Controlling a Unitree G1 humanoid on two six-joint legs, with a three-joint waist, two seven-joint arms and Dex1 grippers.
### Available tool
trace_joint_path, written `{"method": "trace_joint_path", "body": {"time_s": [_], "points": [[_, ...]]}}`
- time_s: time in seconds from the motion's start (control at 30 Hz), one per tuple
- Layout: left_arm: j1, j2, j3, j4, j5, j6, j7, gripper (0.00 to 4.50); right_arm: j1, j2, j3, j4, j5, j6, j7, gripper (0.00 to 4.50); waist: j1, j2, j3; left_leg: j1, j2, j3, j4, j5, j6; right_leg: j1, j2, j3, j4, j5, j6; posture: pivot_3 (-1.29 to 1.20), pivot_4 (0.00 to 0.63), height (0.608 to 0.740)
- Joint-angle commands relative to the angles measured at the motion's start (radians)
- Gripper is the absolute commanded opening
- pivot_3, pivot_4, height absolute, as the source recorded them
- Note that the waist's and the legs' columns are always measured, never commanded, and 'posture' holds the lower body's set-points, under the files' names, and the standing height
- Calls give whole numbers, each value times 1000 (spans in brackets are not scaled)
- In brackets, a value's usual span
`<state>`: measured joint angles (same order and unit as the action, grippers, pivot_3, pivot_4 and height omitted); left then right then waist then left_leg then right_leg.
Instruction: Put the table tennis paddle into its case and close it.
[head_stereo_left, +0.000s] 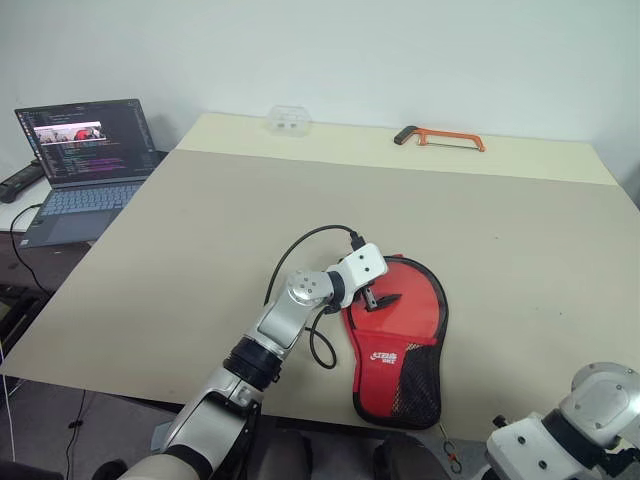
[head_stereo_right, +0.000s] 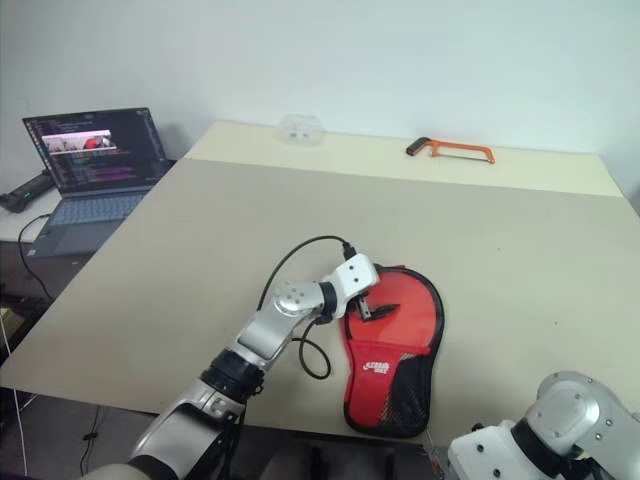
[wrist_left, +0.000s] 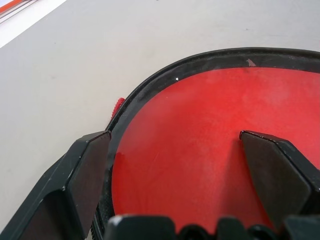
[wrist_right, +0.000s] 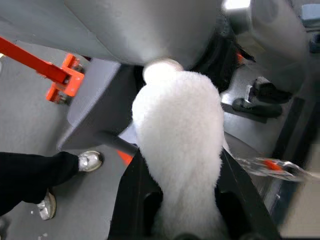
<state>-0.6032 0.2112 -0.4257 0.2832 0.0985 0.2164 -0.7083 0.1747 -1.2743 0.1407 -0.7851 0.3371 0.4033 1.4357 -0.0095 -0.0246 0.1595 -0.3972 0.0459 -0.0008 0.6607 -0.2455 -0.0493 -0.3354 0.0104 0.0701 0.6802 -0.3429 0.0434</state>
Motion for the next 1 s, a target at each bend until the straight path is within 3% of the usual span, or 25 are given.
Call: {"method": "trace_joint_path", "body": {"time_s": [0.03,0.33,0.37,0.5,0.7,0.83,1.0], "points": [[31,21,-41,70,55,50,-6,4500,-100,24,-35,85,49,18,7,517,-1,0,0,0,0,0,0,0,0,0,0,0,0,0,0,0,150,740],[32,30,-14,65,51,47,11,4500,-287,105,40,305,-36,-17,-21,516,0,0,0,0,0,0,0,0,0,0,0,1,0,2,-4,0,150,740],[34,34,-11,63,51,47,12,4500,-290,104,44,318,-35,-18,-8,1227,0,0,0,0,0,0,0,0,0,0,0,1,0,2,-4,0,150,740],[40,48,2,52,48,49,13,4500,-309,108,52,398,-58,-56,16,2309,-6,0,0,0,0,0,0,0,0,-1,0,1,0,2,-4,0,150,740],[59,68,58,-37,-38,79,-62,4500,-360,91,0,511,-26,-83,54,4391,-24,1,0,0,1,0,-1,0,0,-1,0,1,0,2,-4,0,150,740],[91,109,139,-215,-213,156,-205,4500,-412,75,-66,570,32,-64,92,4455,-24,5,5,-1,1,1,-1,0,0,-3,0,1,0,2,-4,0,150,740],[78,294,252,-473,-426,254,-410,4500,-487,101,-126,656,50,-80,64,4455,-20,3,21,-5,2,0,-1,0,0,-7,0,0,1,2,-4,0,150,740]]}}
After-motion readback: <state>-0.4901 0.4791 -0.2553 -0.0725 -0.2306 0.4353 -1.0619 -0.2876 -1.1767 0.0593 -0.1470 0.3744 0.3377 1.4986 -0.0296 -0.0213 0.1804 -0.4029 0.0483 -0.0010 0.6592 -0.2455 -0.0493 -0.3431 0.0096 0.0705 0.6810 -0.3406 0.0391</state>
